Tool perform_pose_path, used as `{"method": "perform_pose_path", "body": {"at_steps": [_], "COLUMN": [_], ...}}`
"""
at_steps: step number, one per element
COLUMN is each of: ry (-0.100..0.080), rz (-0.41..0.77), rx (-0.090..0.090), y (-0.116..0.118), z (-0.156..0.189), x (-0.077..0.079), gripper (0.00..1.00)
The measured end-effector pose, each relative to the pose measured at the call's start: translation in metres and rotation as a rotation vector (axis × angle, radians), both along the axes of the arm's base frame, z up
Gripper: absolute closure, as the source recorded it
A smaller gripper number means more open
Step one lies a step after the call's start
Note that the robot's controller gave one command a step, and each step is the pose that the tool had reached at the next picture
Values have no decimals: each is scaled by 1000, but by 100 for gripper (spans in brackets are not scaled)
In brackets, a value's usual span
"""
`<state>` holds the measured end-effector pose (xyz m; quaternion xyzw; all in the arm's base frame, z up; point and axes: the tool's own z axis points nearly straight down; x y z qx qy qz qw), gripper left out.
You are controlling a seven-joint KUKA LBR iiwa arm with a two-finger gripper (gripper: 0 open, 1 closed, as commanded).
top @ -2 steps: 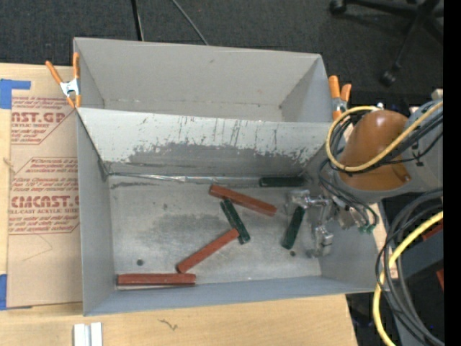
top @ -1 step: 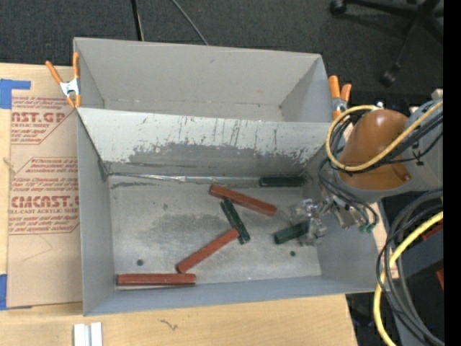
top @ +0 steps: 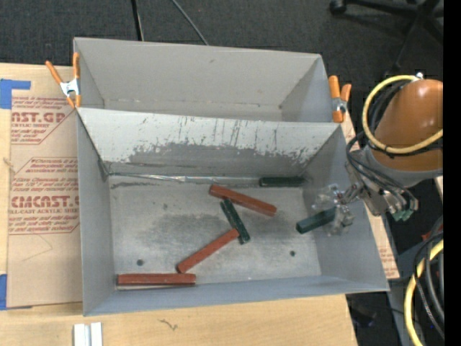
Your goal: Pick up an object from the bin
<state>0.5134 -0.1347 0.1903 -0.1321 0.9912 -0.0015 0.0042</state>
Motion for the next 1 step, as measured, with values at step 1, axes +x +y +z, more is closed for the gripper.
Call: {"method": "perform_pose_path", "body": {"at_steps": [1], "ry": [-5], "rz": [-80], "rx": [4], "y": [55], "z": [77], "x": [37], "gripper": [100]}}
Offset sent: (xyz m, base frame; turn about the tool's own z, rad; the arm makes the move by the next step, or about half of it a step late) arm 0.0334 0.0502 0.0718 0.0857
